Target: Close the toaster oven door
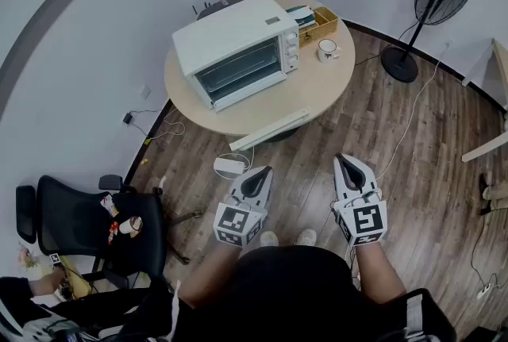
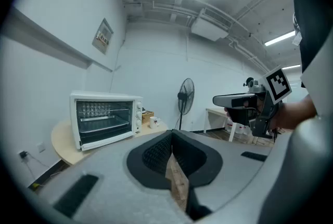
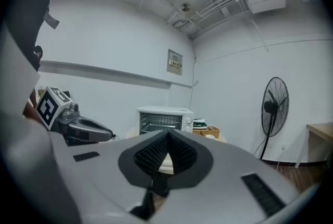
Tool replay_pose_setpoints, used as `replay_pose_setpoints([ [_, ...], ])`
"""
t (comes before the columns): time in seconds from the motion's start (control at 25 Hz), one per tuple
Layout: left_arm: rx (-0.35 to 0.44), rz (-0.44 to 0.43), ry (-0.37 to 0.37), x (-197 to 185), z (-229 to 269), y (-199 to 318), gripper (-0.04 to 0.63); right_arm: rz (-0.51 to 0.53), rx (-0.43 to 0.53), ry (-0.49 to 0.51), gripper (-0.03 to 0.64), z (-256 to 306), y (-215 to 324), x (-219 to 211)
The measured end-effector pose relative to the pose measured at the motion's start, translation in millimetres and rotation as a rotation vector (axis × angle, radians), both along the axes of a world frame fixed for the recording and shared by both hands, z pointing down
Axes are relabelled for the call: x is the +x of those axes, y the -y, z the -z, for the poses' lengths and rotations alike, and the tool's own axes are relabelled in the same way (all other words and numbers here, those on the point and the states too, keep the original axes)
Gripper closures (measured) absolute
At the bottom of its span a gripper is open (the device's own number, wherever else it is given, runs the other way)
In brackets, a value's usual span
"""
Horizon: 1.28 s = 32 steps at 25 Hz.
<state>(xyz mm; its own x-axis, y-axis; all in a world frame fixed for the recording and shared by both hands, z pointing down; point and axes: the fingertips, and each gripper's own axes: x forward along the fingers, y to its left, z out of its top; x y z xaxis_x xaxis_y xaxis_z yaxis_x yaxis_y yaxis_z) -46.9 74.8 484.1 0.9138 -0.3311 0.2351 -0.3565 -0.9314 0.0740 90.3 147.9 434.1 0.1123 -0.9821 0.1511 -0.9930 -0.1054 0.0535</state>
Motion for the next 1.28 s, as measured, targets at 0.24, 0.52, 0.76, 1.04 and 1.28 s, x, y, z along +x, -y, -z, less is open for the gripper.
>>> replay_pose_setpoints([
  [0.24, -0.003, -0.002, 0.005, -1.2, 0.9, -6.1, 0.589, -0.004, -0.008, -0.002, 0.62, 0.8, -6.2, 2.6],
  [0.52, 0.007, 0.01, 0.022, 1.9, -0.7, -16.3, 0.589, 0.007, -0.013, -0.009, 0.62, 0.4, -19.0, 8.9],
  [0.76, 0.008, 0.071, 0.035, -0.1, -11.4, -22.1, 0.589, 0.056, -0.024, 0.064, 0.62, -14.2, -24.2, 16.9],
  [1.04, -0.024, 0.165, 0.082, -21.6, -35.5, -7.3, 0.589, 0.133, -0.032, 0.081, 0.62, -23.7, -4.2, 11.1],
  [1.28, -0.024, 0.217, 0.092, -29.3, -42.9, 20.6, 0.589, 0.195, -0.052, 0.079, 0.62, -28.3, 39.5, 5.3],
])
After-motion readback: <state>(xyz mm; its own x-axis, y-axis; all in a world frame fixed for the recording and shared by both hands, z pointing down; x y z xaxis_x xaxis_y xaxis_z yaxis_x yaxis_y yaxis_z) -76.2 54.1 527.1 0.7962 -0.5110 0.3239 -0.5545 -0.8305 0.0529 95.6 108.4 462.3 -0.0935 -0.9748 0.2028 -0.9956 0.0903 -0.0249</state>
